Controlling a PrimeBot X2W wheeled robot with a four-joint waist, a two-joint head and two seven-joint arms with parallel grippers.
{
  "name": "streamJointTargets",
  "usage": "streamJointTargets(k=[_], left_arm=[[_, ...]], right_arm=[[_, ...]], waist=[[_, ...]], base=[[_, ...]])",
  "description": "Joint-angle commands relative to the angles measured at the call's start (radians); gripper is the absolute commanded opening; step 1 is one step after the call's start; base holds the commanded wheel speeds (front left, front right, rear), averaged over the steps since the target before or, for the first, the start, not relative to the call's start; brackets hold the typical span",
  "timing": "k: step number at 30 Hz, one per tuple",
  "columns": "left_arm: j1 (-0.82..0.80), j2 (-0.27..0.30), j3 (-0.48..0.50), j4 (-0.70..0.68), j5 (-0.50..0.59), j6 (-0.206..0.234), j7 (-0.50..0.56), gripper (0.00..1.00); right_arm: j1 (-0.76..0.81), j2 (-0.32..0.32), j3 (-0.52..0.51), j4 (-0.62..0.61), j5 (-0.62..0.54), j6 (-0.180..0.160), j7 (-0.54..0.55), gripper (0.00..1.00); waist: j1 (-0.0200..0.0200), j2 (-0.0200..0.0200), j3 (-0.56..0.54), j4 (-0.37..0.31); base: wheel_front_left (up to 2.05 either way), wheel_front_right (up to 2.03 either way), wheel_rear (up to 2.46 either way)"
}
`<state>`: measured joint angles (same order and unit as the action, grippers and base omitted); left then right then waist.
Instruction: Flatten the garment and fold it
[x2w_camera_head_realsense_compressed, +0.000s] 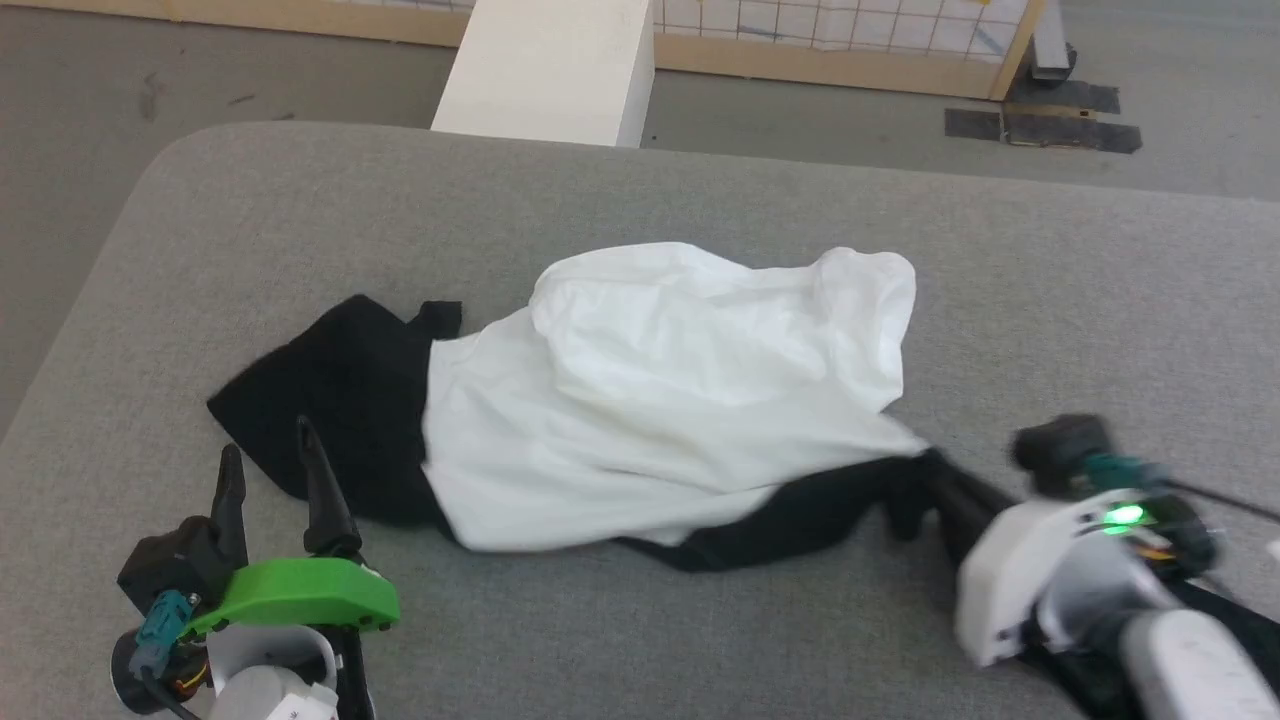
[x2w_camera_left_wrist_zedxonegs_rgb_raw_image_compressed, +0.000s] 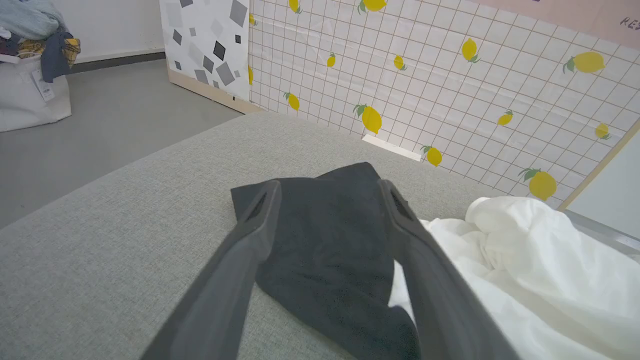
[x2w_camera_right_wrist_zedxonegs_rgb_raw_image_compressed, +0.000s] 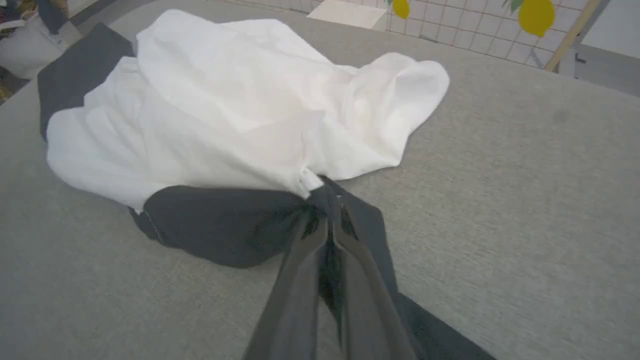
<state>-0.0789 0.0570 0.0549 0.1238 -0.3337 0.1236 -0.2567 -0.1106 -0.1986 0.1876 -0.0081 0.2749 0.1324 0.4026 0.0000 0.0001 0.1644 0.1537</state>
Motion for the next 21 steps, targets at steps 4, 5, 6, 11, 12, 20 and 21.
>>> streamJointTargets(k=[4,5,6,11,12,20,21], left_arm=[[0.011,-0.006,0.004,0.004,0.009,-0.016,-0.005,1.0],[0.008,-0.006,0.002,0.004,0.01,-0.019,-0.005,1.0],[0.002,-0.006,-0.003,0.005,0.01,-0.021,-0.005,1.0],[-0.027,-0.006,-0.034,0.001,0.004,-0.023,-0.005,1.0],[-0.033,-0.006,-0.041,0.0,0.002,-0.021,-0.005,1.0],[-0.081,-0.007,-0.087,0.005,-0.017,-0.013,-0.005,1.0],[-0.083,-0.007,-0.093,0.006,-0.018,-0.012,-0.005,1.0]], right_arm=[[0.019,-0.063,-0.177,-0.141,-0.015,-0.002,0.124,0.0],[0.01,-0.075,-0.207,-0.15,-0.017,-0.002,0.15,0.0],[-0.01,-0.093,-0.235,-0.155,-0.018,-0.002,0.177,0.0],[-0.157,-0.168,-0.301,-0.047,-0.031,-0.002,0.244,0.0],[-0.192,-0.176,-0.307,-0.014,-0.035,-0.002,0.241,0.0],[-0.454,-0.125,-0.346,0.319,-0.15,-0.002,0.062,1.0],[-0.463,-0.113,-0.347,0.342,-0.16,-0.002,0.043,1.0]], waist=[[0.0,-0.0001,-0.004,-0.015],[0.0,-0.0001,0.002,-0.015],[0.0,-0.0001,0.011,-0.013],[0.0,-0.0001,0.073,0.012],[0.0,-0.0001,0.085,0.019],[0.0,-0.0001,0.162,0.062],[0.0,-0.0001,0.162,0.063]], base=[[0.0,0.0,0.0],[0.0,0.0,0.0],[0.0,0.0,0.0],[0.0,0.0,0.0],[0.0,0.0,0.0],[0.0,0.0,0.0],[0.0,0.0,0.0]])
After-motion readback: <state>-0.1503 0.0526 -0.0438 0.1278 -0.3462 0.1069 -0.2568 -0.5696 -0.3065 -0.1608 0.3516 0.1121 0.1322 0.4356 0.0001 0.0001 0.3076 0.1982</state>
